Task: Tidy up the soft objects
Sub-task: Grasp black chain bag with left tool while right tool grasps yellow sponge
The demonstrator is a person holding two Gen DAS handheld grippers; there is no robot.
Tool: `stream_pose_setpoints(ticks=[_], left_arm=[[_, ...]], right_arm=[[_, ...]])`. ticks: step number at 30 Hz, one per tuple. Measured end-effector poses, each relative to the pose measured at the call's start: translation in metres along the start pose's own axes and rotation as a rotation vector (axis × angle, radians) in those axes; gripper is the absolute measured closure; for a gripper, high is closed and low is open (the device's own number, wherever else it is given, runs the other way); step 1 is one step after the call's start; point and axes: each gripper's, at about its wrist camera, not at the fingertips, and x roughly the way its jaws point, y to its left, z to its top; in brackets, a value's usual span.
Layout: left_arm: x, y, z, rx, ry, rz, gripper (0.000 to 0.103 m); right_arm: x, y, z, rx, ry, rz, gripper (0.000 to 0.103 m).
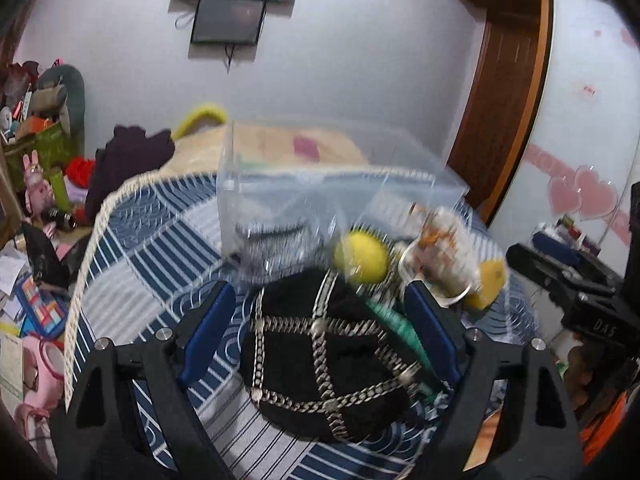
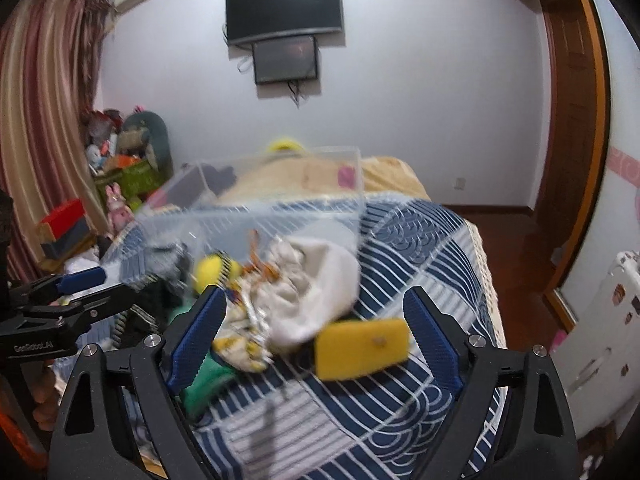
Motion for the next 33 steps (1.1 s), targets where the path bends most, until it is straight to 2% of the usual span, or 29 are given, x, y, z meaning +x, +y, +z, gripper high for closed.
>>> stream_pose_setpoints(ticks=[7, 9, 13, 15, 19, 20, 23, 25, 30, 32, 33], left_arm=[[0.030, 0.001, -0.023, 0.004, 0.114, 0.006, 0.016], [0.035, 0.001, -0.027, 0.007, 0.130, 0.008, 0.025], [0.042, 0.002, -0.030, 0.009, 0.149, -0.013, 0.033], [0.042, 0.003, -0.030, 0.006, 0.144, -0.016, 0.046], [0.040, 0.010, -0.031, 0.002, 0.140, -0.021, 0.062], [0.039, 0.011, -0.031, -0.001, 0.140, -0.023, 0.069], [0.035, 0.014, -0.030, -0.015, 0.128, -0.035, 0.081], [0.032, 0.017, -0.028, -0.016, 0.117, -0.033, 0.083], [0.024, 0.022, -0.022, -0.025, 0.094, -0.035, 0.087], [0.022, 0.024, -0.019, -0.036, 0.084, -0.039, 0.087], [0.020, 0.024, -0.017, -0.040, 0.079, -0.040, 0.087]], right_arm=[[0.014, -0.010, -0.012, 0.026, 0.089, -0.034, 0.013], [0.019, -0.012, -0.014, 0.026, 0.105, -0.046, 0.013], [0.030, -0.017, -0.017, 0.044, 0.136, -0.041, 0.012], [0.031, -0.020, -0.019, 0.044, 0.150, -0.048, 0.011], [0.026, -0.023, -0.018, 0.046, 0.154, -0.018, 0.011], [0.024, -0.023, -0.018, 0.036, 0.149, -0.020, 0.011], [0.019, -0.022, -0.020, -0.005, 0.131, -0.045, 0.011], [0.019, -0.023, -0.022, -0.020, 0.129, -0.064, 0.011], [0.034, -0.031, -0.023, 0.017, 0.170, -0.044, 0.012], [0.038, -0.031, -0.023, 0.020, 0.178, -0.030, 0.021], [0.040, -0.031, -0.022, 0.017, 0.183, -0.024, 0.034]])
